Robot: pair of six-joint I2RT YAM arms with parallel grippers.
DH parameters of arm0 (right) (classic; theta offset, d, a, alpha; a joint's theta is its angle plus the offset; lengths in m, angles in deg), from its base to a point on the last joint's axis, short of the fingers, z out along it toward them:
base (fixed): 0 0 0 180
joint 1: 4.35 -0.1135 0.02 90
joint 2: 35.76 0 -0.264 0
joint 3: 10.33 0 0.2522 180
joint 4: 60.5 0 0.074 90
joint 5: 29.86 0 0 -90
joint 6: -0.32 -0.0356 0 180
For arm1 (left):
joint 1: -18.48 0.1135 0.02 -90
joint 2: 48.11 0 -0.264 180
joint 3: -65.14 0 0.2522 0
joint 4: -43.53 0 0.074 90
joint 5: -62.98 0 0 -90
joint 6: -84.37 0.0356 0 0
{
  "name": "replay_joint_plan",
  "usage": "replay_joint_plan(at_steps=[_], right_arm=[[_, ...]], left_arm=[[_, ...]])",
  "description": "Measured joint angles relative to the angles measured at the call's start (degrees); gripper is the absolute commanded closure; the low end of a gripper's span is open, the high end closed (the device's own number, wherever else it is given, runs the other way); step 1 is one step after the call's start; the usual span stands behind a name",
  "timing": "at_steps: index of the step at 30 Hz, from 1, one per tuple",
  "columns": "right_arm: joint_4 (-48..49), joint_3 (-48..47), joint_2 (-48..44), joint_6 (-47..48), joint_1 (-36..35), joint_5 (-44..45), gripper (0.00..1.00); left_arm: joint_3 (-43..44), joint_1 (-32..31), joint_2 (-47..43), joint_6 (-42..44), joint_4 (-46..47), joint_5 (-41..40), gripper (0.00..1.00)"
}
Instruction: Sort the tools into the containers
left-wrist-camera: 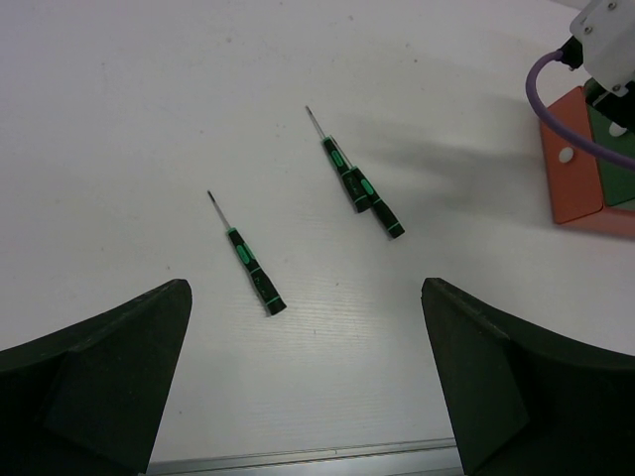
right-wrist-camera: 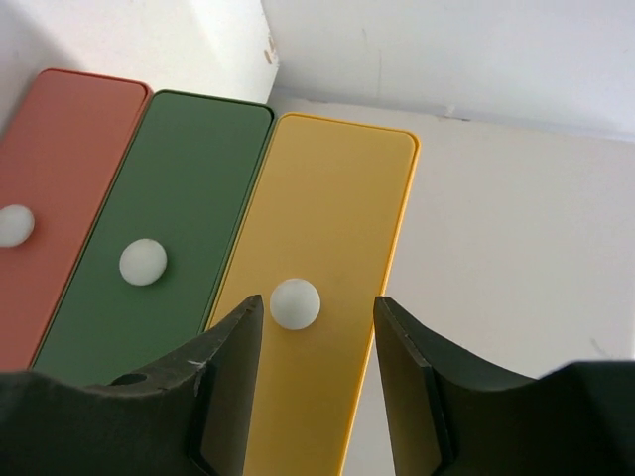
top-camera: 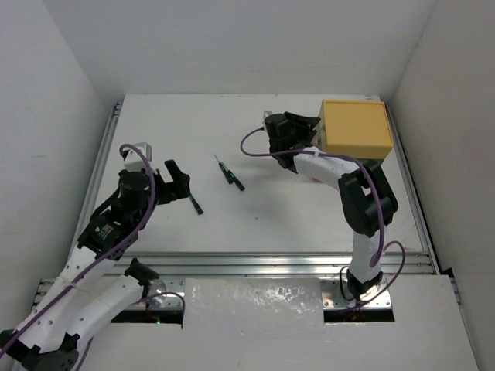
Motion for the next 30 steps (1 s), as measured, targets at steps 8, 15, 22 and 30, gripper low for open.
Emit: replay_joint_plan(at_steps=[8,15,22,30], right_arm=[[-6.88,-0.44,-0.24,-2.71,0.07,-2.12,0.54],[-9.14,-0.52,-0.24,-3.76,1.05,-2.32,0.54],[-9.51,-0.55,-0.24,-3.80,1.64,-2.43,0.60],[-7.17,-0.63,-0.24,-2.45,2.08,-2.54,0.67]], left_arm=[[0.00,-0.26,-0.07,0.00,0.00,0.02,0.00],[0.00,-0.66,-0.04,0.20,0.02,0.31,0.00],[-0.02,-0.74,-0.04,0.61,0.02,0.79,0.00],[-0.04,-1.11,-0.04,0.83,0.02,1.05,0.00]])
